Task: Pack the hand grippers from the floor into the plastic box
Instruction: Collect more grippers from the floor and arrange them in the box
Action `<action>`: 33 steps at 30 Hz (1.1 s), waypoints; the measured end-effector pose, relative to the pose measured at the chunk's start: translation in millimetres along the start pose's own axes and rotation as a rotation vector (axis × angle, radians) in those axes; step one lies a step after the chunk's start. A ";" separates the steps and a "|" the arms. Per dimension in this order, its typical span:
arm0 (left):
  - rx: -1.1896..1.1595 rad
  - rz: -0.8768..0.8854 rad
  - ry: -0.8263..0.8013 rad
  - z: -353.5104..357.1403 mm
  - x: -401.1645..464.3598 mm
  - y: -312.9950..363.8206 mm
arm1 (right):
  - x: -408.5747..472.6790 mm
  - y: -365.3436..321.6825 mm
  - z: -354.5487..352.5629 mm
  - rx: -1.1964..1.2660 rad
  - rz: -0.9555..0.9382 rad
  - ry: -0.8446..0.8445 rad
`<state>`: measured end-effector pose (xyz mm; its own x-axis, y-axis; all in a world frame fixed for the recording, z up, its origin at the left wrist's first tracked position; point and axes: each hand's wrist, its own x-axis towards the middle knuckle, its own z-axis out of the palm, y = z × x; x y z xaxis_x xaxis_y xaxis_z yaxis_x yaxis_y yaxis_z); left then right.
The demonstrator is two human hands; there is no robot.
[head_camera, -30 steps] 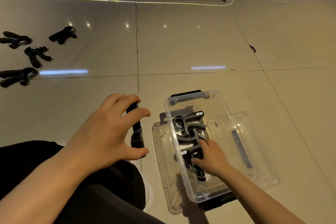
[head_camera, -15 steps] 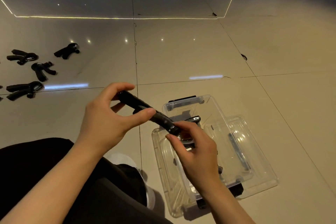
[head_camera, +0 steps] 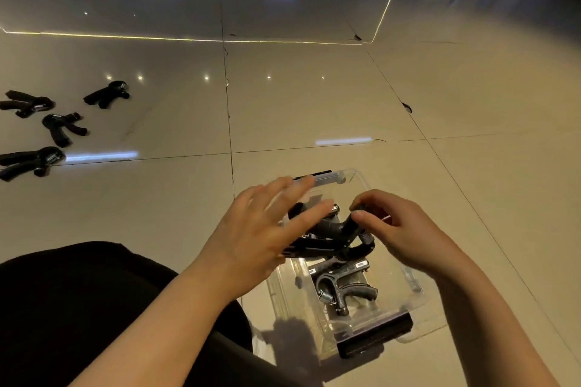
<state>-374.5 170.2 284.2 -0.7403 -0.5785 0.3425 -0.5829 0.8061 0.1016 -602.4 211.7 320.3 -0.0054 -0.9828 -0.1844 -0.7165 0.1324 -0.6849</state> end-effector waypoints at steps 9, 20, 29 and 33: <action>0.178 0.161 0.194 0.2 -4.3 1.9 | -13.5 -11.0 -13.9 0.176 -0.060 0.035; 0.148 0.206 0.218 -19.4 -26.8 7.9 | -24.8 -20.4 12.6 0.051 -0.252 0.385; -0.287 -0.051 0.041 -19.7 -36.3 15.4 | -39.5 1.7 60.5 0.004 -0.265 0.127; -0.474 -0.157 0.027 -17.0 -29.1 16.8 | -33.2 3.0 51.1 -0.104 -0.375 0.152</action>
<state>-357.1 202.8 291.8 -0.6435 -0.6987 0.3125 -0.4656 0.6814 0.5647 -568.8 251.4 288.4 0.1721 -0.9692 0.1761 -0.7547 -0.2446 -0.6087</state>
